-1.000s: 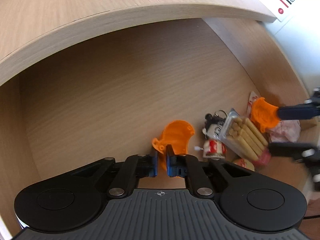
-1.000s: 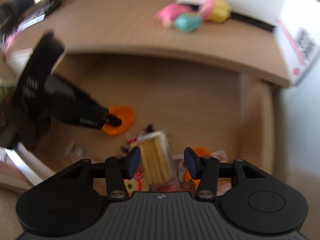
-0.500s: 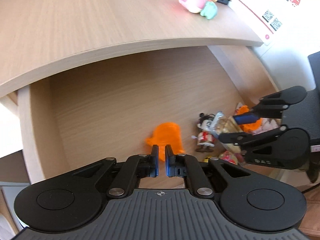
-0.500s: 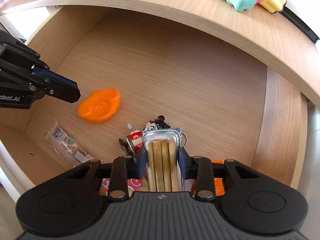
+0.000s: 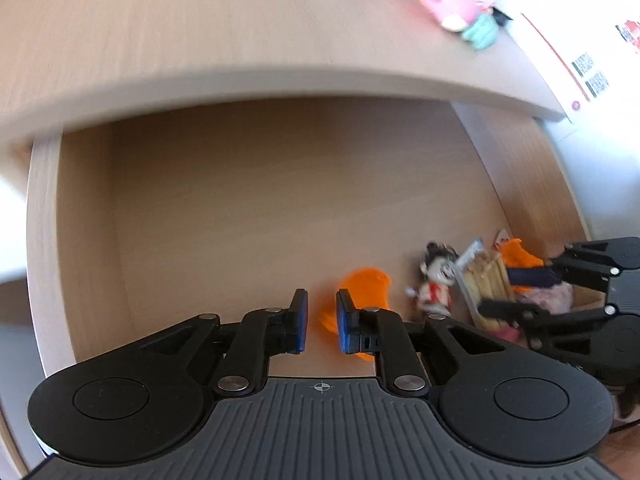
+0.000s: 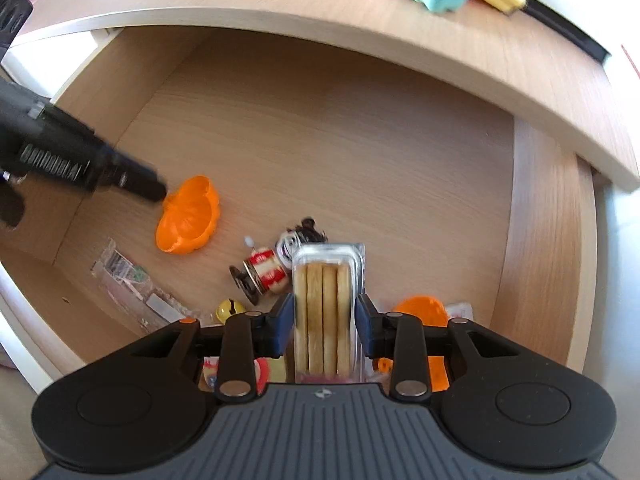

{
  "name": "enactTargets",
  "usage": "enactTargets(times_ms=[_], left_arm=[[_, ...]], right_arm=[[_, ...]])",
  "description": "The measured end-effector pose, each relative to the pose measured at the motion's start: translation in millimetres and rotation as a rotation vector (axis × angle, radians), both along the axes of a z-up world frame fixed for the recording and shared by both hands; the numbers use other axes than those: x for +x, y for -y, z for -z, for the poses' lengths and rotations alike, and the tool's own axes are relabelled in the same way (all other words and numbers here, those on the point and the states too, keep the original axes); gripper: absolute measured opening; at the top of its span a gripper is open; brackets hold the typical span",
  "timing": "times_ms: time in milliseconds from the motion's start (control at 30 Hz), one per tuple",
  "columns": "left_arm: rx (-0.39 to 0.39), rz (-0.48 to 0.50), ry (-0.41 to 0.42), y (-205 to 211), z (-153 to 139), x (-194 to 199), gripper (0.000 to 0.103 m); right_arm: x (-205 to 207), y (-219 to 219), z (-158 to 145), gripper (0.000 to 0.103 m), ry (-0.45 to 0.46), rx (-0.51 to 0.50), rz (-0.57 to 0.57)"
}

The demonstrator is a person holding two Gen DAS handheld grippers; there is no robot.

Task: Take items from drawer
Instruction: 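Grasp the orange toy in the drawer with the left tool while the right tool grasps the biscuit pack, then lift the orange toy onto the desk with the left tool while the right tool lifts the biscuit pack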

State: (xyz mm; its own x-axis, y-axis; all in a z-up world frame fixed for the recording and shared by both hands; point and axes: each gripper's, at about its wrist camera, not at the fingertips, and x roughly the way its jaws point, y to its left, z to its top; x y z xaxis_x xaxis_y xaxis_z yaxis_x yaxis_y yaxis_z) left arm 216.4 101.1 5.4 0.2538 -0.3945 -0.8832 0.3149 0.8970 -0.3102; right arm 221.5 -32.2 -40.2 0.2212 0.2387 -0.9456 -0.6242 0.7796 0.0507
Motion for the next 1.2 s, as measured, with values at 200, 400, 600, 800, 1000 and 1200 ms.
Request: enactTargets(times_ms=[200, 400, 600, 800, 1000, 1200], left_arm=[[0.05, 0.278, 0.04, 27, 5, 12, 0.017], [0.054, 0.345, -0.009, 44, 19, 17, 0.018], [-0.017, 0.416, -0.082, 54, 27, 1, 0.017], [-0.022, 0.312, -0.216, 54, 33, -6, 0.014], [0.025, 0.346, -0.102, 52, 12, -17, 0.009], [-0.098, 0.261, -0.023, 16, -34, -18, 0.009]], right_arm=[[-13, 8, 11, 0.034, -0.016, -0.012, 0.017], [-16, 12, 9, 0.035, -0.024, 0.01, 0.035], [-16, 10, 6, 0.035, -0.021, 0.029, 0.042], [-6, -6, 4, 0.035, 0.003, -0.012, 0.013], [-4, -10, -12, 0.032, 0.024, 0.016, 0.015], [-11, 6, -64, 0.032, 0.1, 0.133, 0.104]])
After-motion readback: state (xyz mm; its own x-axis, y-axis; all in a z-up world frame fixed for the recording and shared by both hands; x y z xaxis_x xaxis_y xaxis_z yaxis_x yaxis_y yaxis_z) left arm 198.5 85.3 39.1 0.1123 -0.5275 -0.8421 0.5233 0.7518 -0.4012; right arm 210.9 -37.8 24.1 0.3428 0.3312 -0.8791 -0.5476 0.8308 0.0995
